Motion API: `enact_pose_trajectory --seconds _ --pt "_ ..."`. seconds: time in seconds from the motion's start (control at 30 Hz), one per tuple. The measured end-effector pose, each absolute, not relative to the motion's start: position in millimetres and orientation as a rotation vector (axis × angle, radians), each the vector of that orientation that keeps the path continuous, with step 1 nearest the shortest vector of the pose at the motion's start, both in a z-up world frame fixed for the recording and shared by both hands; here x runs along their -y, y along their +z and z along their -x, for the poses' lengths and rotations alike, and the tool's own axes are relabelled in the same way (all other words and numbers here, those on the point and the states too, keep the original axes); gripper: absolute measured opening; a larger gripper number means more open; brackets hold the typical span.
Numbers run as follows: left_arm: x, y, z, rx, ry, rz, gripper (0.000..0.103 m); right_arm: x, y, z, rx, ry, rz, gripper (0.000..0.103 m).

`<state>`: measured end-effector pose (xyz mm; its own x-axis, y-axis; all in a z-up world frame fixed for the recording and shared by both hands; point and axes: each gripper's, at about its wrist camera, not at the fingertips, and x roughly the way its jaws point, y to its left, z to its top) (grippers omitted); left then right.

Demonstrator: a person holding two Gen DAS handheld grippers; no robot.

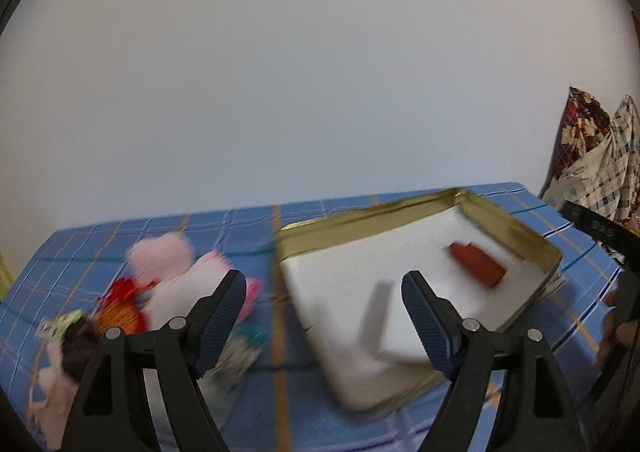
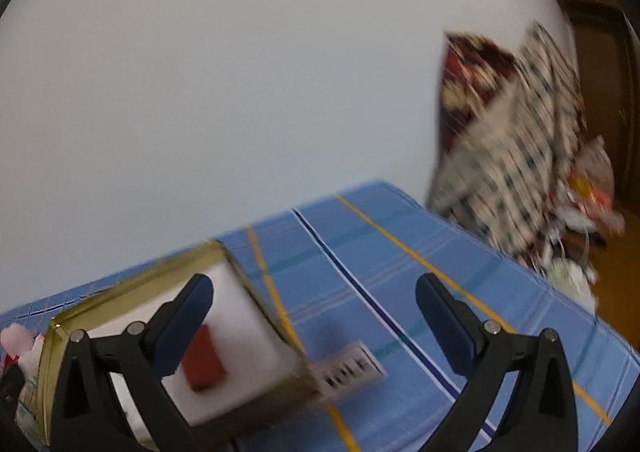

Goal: Organize soft objects
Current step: 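Carry the sponge and roll into the gold tin and release both, then move the left gripper back to the pile and reach for the pink bra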

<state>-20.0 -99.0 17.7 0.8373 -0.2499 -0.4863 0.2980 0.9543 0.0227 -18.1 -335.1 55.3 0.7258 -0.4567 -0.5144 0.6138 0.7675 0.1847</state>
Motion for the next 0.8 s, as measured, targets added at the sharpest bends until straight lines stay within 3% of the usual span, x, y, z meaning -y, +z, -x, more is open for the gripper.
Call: enact_pose_trajectory --seconds 0.5,0.8 --pt "56 1 47 -0.545 -0.222 -0.102 0.082 311 35 76 -0.596 -0.57 -0.327 0.103" --pt "5 8 51 -0.53 -0.171 -0.074 0.082 220 64 52 -0.467 -0.368 -0.227 0.103"
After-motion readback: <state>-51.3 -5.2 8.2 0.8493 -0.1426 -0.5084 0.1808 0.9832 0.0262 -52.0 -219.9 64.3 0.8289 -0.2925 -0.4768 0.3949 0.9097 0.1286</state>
